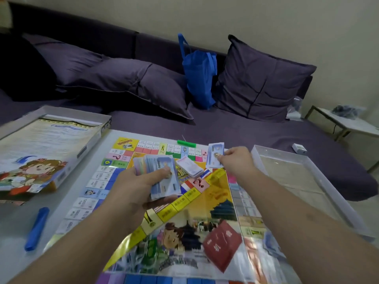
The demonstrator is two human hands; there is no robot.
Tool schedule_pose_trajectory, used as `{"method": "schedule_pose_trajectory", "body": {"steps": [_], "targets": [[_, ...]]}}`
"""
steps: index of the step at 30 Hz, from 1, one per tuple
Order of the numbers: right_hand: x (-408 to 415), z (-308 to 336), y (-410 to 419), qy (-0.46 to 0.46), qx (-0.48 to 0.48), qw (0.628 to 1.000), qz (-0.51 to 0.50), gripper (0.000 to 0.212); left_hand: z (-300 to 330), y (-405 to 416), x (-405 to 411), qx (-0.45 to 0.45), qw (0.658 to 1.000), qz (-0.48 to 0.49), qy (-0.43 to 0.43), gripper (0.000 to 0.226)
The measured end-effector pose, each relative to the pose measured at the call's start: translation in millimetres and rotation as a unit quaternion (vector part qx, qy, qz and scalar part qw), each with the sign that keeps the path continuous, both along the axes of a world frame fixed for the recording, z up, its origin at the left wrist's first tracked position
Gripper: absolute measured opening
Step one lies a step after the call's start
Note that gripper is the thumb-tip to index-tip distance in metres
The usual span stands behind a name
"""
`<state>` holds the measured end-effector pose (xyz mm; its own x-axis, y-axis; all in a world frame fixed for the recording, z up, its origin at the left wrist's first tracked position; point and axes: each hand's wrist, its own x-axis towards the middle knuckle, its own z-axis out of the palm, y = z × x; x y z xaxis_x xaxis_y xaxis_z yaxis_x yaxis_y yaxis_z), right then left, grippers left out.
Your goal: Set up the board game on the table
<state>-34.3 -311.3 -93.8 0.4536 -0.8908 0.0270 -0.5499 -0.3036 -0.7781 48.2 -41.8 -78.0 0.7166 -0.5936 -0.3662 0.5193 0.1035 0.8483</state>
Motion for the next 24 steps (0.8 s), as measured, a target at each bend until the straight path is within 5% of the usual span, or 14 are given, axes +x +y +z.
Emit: {"method": "schedule_pose_trajectory", "body": {"steps": [12, 19, 24], "targets": [[83.1, -46.5, -60.9, 0.232, -0.138, 0.963, -0.002, 0.022, -14.5, -7.3, 21.9, -0.010, 1.000, 0.020, 0.016, 0.037], [35.3, 15.6, 9.1, 0.086, -0.117, 0.989, 0.028, 0.021, -10.5, 2.1, 6.0, 0.005, 1.000, 0.006, 0.020, 0.033], [-38.9, 58.7, 116.6, -0.046, 0.080, 0.978, 0.187, 0.007, 5.8, 21.0, -23.7, -0.006, 1.000, -0.022, 0.006, 0.033]]}}
